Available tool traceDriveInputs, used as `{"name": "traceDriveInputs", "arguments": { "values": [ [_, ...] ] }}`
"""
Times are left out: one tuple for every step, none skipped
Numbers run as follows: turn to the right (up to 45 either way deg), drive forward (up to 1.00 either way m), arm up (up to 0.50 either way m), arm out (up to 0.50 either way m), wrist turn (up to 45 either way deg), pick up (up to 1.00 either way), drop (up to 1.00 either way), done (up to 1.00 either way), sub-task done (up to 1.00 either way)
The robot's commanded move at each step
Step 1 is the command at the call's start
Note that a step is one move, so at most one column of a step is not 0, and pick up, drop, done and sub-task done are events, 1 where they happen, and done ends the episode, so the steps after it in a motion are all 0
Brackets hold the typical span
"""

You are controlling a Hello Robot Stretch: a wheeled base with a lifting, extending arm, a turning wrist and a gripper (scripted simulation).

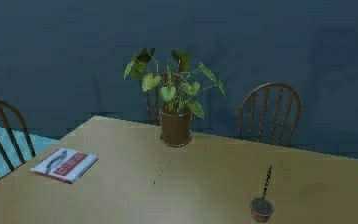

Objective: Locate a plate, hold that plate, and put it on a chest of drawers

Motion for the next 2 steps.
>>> {"name": "traceDriveInputs", "arguments": {
  "values": [
    [0.0, 0.0, 0.0, 0.18, 0.0, 0.0, 0.0, 0.0, 0.0],
    [0.0, 0.0, 0.0, 0.0, 45.0, 0.0, 0.0, 0.0, 0.0]
  ]
}}
